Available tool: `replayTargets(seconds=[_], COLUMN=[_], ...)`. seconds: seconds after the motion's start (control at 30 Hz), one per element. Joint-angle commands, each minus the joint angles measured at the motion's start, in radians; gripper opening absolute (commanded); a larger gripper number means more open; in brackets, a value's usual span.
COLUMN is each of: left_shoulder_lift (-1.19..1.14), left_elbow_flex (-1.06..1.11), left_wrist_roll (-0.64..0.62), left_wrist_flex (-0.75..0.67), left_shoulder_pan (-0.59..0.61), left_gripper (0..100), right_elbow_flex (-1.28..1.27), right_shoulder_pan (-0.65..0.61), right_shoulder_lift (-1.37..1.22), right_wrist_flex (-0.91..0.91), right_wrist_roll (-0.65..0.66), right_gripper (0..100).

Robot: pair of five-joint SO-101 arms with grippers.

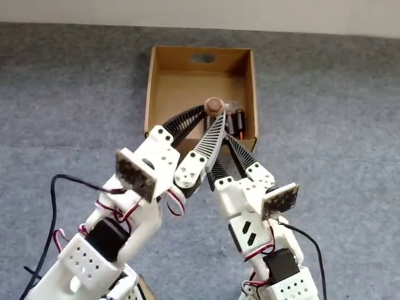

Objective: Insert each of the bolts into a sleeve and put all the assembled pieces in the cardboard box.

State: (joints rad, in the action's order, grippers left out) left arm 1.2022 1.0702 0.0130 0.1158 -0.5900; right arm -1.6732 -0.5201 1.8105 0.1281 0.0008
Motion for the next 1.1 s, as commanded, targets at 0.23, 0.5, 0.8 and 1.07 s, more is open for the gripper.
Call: replayTargets(seconds=[0.23,0.5,0.8,1.07], left_shoulder_lift=[-0.077,-0.074,-0.073,-0.022], left_elbow_flex=[-0.048,-0.042,-0.044,-0.044], left_wrist_roll=[0.012,0.011,0.008,0.008], left_wrist_flex=[-0.028,-0.018,0.158,0.27], left_shoulder_pan=[-0.079,-0.076,-0.05,0.008], left_gripper=[1,1,1,1], right_elbow_flex=[-0.124,-0.124,-0.124,-0.124], right_shoulder_pan=[0.008,0.013,0.013,0.013], right_shoulder_lift=[0.01,0.01,0.01,0.008], right_wrist_flex=[-0.022,-0.022,-0.022,-0.022], right_wrist_roll=[0.02,0.02,0.02,0.02], right_gripper=[0.7,0.7,0.7,0.7])
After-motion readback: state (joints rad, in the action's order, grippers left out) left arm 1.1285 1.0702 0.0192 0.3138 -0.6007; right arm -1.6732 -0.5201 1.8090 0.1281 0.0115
